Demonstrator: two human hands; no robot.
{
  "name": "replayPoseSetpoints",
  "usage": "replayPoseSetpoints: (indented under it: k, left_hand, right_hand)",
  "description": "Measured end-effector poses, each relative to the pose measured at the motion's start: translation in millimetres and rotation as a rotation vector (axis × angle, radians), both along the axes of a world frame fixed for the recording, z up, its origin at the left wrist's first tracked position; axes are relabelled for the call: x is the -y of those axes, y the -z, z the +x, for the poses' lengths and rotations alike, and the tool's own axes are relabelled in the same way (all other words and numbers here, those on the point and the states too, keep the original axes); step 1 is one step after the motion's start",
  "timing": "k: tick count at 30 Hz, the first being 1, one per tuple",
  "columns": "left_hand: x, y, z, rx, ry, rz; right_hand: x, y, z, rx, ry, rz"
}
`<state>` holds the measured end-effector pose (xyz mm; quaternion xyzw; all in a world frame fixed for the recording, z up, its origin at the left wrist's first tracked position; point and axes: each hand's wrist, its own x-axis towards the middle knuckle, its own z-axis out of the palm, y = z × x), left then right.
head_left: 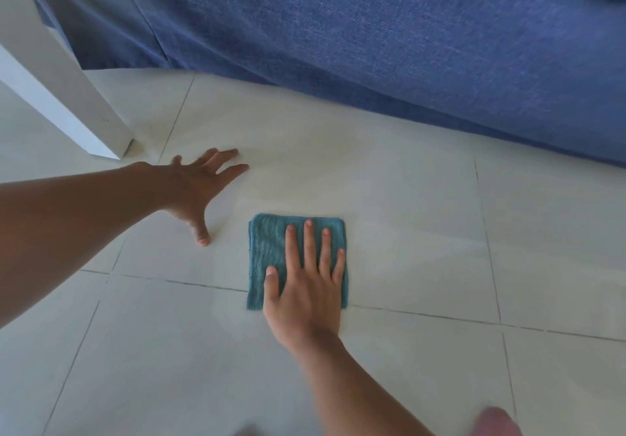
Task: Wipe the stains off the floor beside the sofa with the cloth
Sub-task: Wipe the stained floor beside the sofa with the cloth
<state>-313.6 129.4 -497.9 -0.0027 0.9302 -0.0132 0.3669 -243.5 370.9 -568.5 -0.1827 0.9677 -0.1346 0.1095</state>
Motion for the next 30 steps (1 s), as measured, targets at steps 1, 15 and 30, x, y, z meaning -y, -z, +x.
replayPoseSetpoints:
  k: [1, 15, 30]
  left_hand:
    - [-3.5, -0.6, -3.1, 0.017, 0.016, -0.006]
    - [-38.7, 3.8, -54.7, -0.008, 0.037, 0.056]
    - [21.9, 12.4, -21.0, -0.127, -0.193, 0.198]
  right_hand:
    - [-4.3, -0.5, -1.7, 0.008, -0.023, -0.009]
    - [-177.9, 4.6, -70.5, 0.003, 0.178, 0.185]
    - [-107.5, 4.6, -169.0, 0.037, 0.381, 0.198]
